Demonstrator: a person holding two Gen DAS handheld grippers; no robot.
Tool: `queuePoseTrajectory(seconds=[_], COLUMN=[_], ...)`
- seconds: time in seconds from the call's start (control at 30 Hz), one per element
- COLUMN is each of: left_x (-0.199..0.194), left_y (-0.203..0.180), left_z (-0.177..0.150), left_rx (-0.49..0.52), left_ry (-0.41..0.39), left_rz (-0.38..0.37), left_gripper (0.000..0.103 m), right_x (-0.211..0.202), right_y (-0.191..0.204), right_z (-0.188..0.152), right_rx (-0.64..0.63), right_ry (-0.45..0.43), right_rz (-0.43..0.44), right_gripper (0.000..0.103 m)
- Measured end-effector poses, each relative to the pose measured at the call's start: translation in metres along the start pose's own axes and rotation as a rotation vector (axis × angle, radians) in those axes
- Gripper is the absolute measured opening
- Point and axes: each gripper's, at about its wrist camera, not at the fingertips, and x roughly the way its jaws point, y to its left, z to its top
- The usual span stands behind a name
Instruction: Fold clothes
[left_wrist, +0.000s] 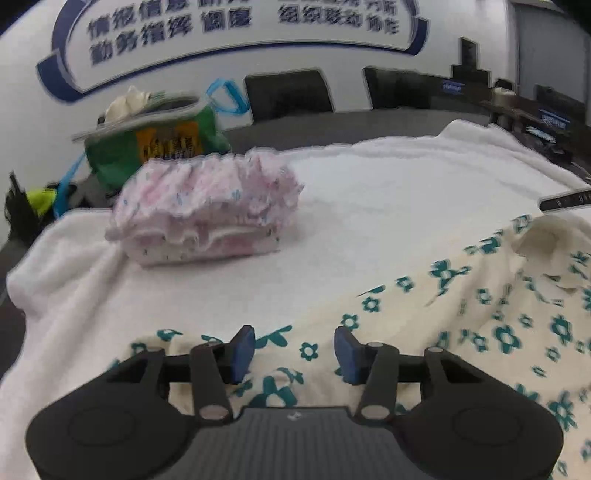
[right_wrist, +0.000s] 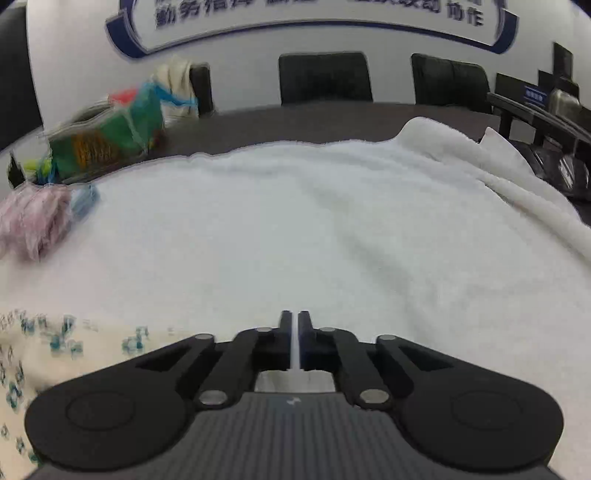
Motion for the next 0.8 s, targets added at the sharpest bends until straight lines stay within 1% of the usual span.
queuePoseTrajectory(seconds=[0.03, 0.07, 0.1, 0.13, 0.17, 0.2, 0.23, 0.27, 0.3, 0.37, 0.43, 0.5, 0.53, 0.57, 0.6, 0.63, 0.67, 0.7, 0.77, 0.8], left_x=[-0.01, -0.02, -0.03, -0.036, -0.043, -0.047, -0.05, -0.053, -0.055, -0.061, -0.068, -0.08, -0.094, -0.107, -0.121, -0.135, -0.148, -0.16, -0.169, -0.173], left_y=[0.004, 0.01, 0.017, 0.025, 0.032, 0.037, 0.042, 0.046, 0.05, 0.055, 0.058, 0.057, 0.052, 0.047, 0.043, 0.038, 0.033, 0.028, 0.019, 0.014], left_z=[0.0, -0.001, -0.002, -0.004, -0.006, -0.009, -0.012, -0.015, -0.019, -0.031, -0.048, -0.067, -0.078, -0.09, -0.101, -0.112, -0.122, -0.131, -0.144, -0.149], left_rx=[0.001, -0.007, -0.019, -0.031, -0.04, -0.035, -0.032, -0.041, -0.058, -0.09, -0.124, -0.162, -0.153, -0.144, -0.135, -0.121, -0.09, -0.056, 0.028, 0.075], left_ry=[-0.02, -0.037, -0.044, -0.042, -0.04, -0.036, -0.032, -0.028, -0.012, 0.008, 0.031, 0.054, 0.026, -0.001, -0.028, -0.059, -0.106, -0.148, -0.202, -0.222], left_rz=[-0.003, 0.0, 0.009, 0.027, 0.044, 0.057, 0.072, 0.093, 0.109, 0.127, 0.149, 0.181, 0.153, 0.125, 0.098, 0.056, -0.036, -0.124, -0.279, -0.342], left_gripper=[0.047, 0.05, 0.054, 0.055, 0.056, 0.056, 0.056, 0.056, 0.056, 0.056, 0.057, 0.057, 0.057, 0.057, 0.057, 0.057, 0.057, 0.057, 0.057, 0.058], right_x=[-0.008, -0.021, -0.034, -0.04, -0.041, -0.039, -0.033, -0.025, -0.015, 0.006, 0.023, 0.03, 0.025, 0.011, -0.006, -0.028, -0.051, -0.073, -0.115, -0.129], right_y=[0.003, 0.009, 0.016, 0.026, 0.039, 0.052, 0.066, 0.081, 0.091, 0.108, 0.107, 0.111, 0.113, 0.116, 0.119, 0.12, 0.121, 0.123, 0.132, 0.14], right_z=[0.002, 0.003, 0.003, 0.003, 0.003, 0.001, -0.002, -0.005, -0.005, -0.001, 0.009, 0.007, 0.003, -0.001, -0.005, -0.012, -0.019, -0.028, -0.056, -0.07], right_rx=[-0.009, -0.044, -0.085, -0.127, -0.169, -0.217, -0.279, -0.343, -0.358, -0.363, -0.252, -0.246, -0.254, -0.268, -0.284, -0.303, -0.339, -0.395, -0.531, -0.608], right_ry=[-0.038, -0.068, -0.094, -0.077, -0.043, -0.012, 0.009, 0.028, 0.027, 0.013, -0.014, 0.022, 0.022, -0.008, -0.046, -0.101, -0.146, -0.161, -0.176, -0.169], right_rz=[0.028, 0.102, 0.187, 0.276, 0.353, 0.393, 0.382, 0.36, 0.306, 0.18, 0.094, 0.076, 0.068, 0.068, 0.071, 0.108, 0.193, 0.328, 0.625, 0.727], right_gripper=[0.022, 0.025, 0.031, 0.045, 0.053, 0.06, 0.049, 0.03, 0.002, 0.001, 0.002, 0.004, 0.01, 0.016, 0.034, 0.039, 0.039, 0.039, 0.04, 0.045])
